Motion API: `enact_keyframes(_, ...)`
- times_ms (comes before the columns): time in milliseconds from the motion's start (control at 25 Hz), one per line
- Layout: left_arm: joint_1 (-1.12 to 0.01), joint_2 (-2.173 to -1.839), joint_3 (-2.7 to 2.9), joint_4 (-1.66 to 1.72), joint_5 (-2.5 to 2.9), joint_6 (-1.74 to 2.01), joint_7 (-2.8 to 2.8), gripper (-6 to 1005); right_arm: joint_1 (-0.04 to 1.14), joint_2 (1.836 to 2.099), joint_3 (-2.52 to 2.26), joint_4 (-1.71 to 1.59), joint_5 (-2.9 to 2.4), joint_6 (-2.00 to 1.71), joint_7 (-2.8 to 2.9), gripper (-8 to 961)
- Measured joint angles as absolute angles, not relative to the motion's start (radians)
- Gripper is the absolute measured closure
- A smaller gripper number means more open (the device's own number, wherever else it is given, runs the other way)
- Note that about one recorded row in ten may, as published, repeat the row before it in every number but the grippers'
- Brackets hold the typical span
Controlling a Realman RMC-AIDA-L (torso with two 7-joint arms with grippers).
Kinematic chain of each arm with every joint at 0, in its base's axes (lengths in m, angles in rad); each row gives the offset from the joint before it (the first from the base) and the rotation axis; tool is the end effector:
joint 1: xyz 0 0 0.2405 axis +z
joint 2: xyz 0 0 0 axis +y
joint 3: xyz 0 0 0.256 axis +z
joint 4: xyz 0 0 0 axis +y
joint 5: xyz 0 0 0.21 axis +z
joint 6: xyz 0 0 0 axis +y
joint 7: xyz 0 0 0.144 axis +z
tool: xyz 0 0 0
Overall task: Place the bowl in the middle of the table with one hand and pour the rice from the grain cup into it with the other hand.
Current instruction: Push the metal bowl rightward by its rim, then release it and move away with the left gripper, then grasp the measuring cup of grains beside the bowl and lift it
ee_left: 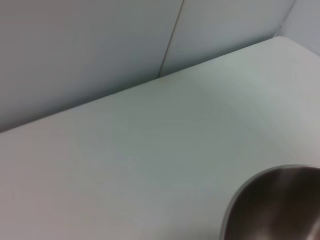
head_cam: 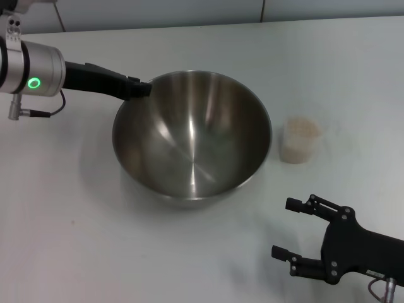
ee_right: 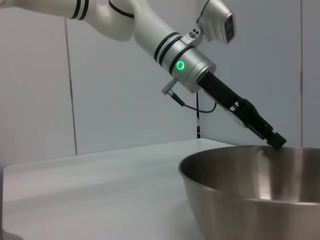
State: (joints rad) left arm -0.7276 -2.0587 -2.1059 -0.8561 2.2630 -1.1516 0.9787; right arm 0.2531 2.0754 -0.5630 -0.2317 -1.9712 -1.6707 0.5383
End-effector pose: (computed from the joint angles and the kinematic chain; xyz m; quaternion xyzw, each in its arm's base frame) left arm -0.2038 0.4210 -0.0021 -0.9102 -0.3481 -0.0578 0.2167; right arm 0.3258 0.1943 -0.0502 -0.9215 0.1054 0.3134 0.2036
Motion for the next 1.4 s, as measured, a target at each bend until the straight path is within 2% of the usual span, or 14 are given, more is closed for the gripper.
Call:
enact_keyframes(160, -0.715, -2.059, -2.109, -0.903, 2.260, -1.181, 0.991, 763, 0.252, 2.075, -0.563, -0.232, -1.971, -1.670, 0.538, 124)
enact_keyframes(320, -0.639, -2.060, -2.112, -1.046, 2.179, -1.236, 1.079, 664, 0.252, 2.075, -0.562, -0.232, -1.971, -1.669, 0.538, 124)
enact_keyframes(360, -0.613, -2.062, -2.107, -1.077, 2.143, -1.241, 1.118, 640, 0.252, 2.075, -0.561, -0.232, -1.971, -1.669, 0.539, 124)
enact_keyframes(400, -0.512, -2.066, -2.086, -1.160, 1.987, -1.246, 1.284, 615, 0.252, 2.075, -0.561, -0.232, -1.971, -1.669, 0.538, 124)
enact_keyframes(480, -0.491, -2.066, -2.082, -1.169, 1.950, -1.246, 1.320, 535, 0.252, 2.075, -0.561, -0.232, -1.971, -1.667, 0.538, 124)
enact_keyframes(520, -0.436, -2.067, -2.071, -1.174, 1.851, -1.250, 1.438, 495, 0.252, 2.075, -0.559, -0.231, -1.971, -1.667, 0.538, 124)
enact_keyframes(600, -0.354, -2.065, -2.066, -1.124, 1.675, -1.278, 1.660, 415, 0.252, 2.075, -0.554, -0.231, -1.968, -1.665, 0.536, 123)
enact_keyframes(680, -0.317, -2.064, -2.072, -1.054, 1.579, -1.308, 1.805, 354, 0.251, 2.076, -0.548, -0.228, -1.964, -1.664, 0.531, 123)
enact_keyframes(880, -0.288, -2.061, -2.180, -0.748, 1.425, -1.414, 2.117, 203, 0.243, 2.078, -0.473, -0.202, -1.962, -1.662, 0.491, 123)
enact_keyframes(920, -0.288, -2.061, -2.180, -0.748, 1.425, -1.414, 2.117, 184, 0.238, 2.079, -0.443, -0.187, -1.961, -1.662, 0.465, 123)
enact_keyframes(960, -0.290, -2.060, -2.258, -0.597, 1.406, -1.478, 2.270, 165, 0.233, 2.080, -0.402, -0.164, -1.961, -1.662, 0.427, 123)
enact_keyframes(1120, -0.277, -2.061, -2.331, -0.464, 1.405, -1.506, 2.398, 168, 0.211, 2.080, -0.282, -0.101, -1.960, -1.658, 0.319, 123)
enact_keyframes(1400, -0.220, -2.062, -2.340, -0.434, 1.404, -1.503, 2.415, 170, 0.164, 2.085, -0.061, -0.046, -1.960, -1.639, 0.281, 124)
